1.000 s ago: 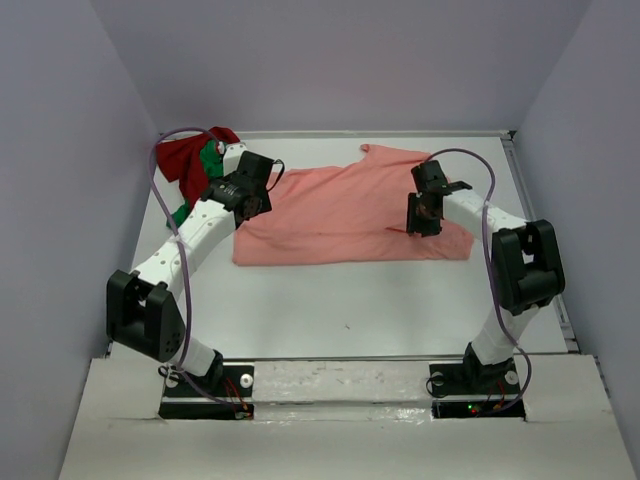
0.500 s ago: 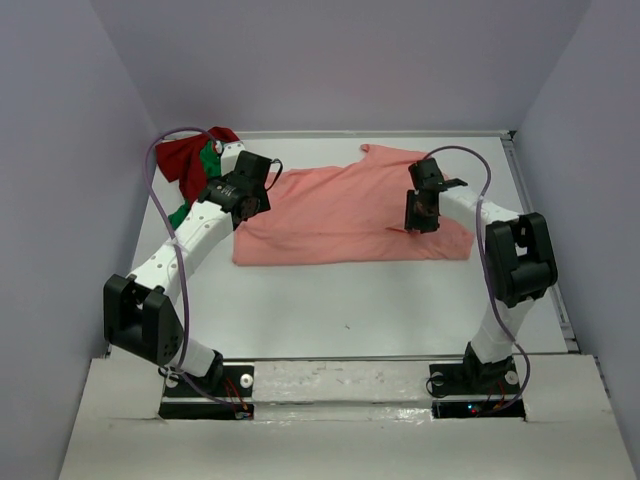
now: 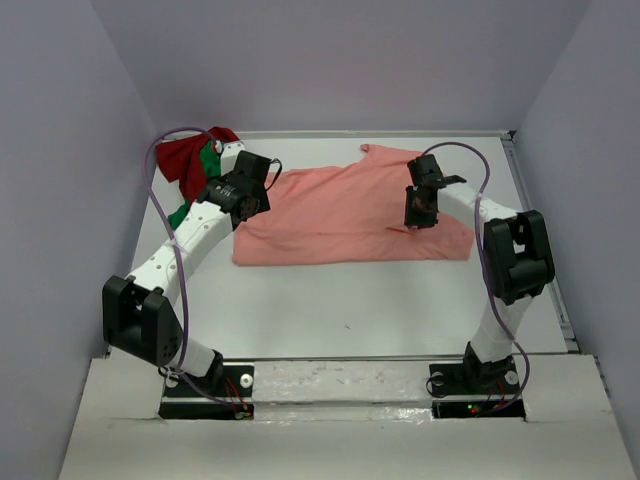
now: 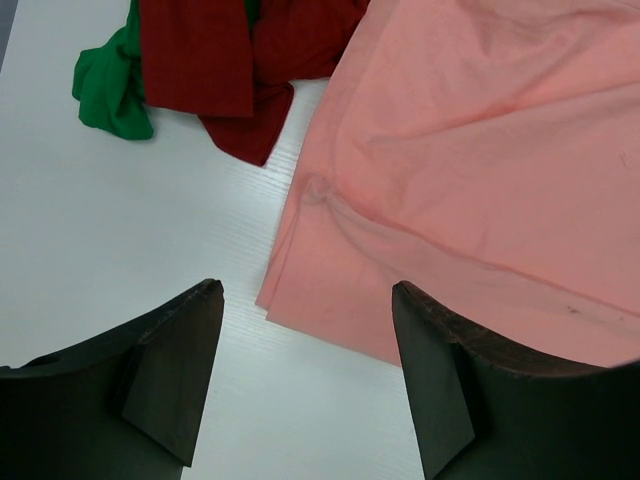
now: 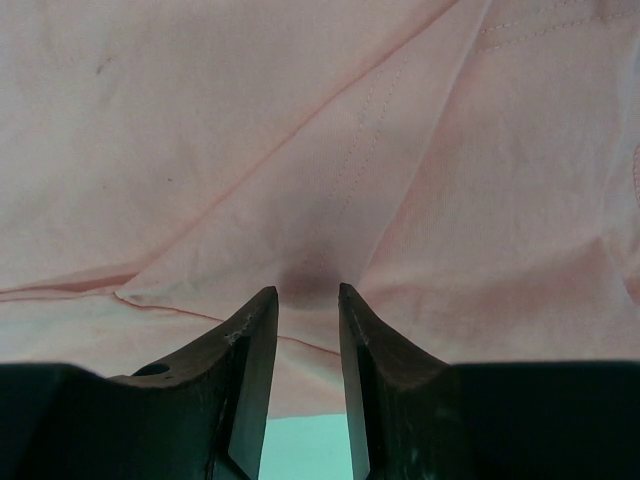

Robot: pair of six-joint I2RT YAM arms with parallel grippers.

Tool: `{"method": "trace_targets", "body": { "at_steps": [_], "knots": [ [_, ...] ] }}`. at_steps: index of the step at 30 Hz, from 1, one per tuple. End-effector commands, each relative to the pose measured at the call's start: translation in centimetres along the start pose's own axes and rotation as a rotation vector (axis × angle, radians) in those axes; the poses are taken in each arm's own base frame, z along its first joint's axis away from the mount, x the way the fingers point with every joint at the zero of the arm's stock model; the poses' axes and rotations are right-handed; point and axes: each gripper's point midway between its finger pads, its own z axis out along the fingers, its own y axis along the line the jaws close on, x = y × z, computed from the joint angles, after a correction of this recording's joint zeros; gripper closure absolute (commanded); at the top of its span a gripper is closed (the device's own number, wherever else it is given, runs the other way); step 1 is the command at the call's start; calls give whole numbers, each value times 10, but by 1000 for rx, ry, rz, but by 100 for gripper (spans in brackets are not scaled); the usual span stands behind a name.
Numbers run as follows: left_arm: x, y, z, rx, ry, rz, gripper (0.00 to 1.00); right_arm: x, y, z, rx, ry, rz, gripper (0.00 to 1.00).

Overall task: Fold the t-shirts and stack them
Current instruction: Fold the tshirt

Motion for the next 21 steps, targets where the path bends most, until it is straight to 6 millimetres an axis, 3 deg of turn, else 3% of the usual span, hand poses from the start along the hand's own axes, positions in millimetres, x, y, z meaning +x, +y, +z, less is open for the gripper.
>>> {"method": "trace_targets", "body": {
  "at_steps": [1,15,18,21],
  "knots": [
    [-12,5,-16,14,-44,-11,22,-12,4,-3,-10,-39,10,63],
    [-10,7,-18,23,-44,-6,22,9,1,5,-9,1,17,59],
    [-11,7,-20,24,-46,-7,22,8,2,7,-10,3,14,63],
    [-11,8,-22,26,-50,-8,21,6,4,8,-17,2,17,76]
  ]
}}
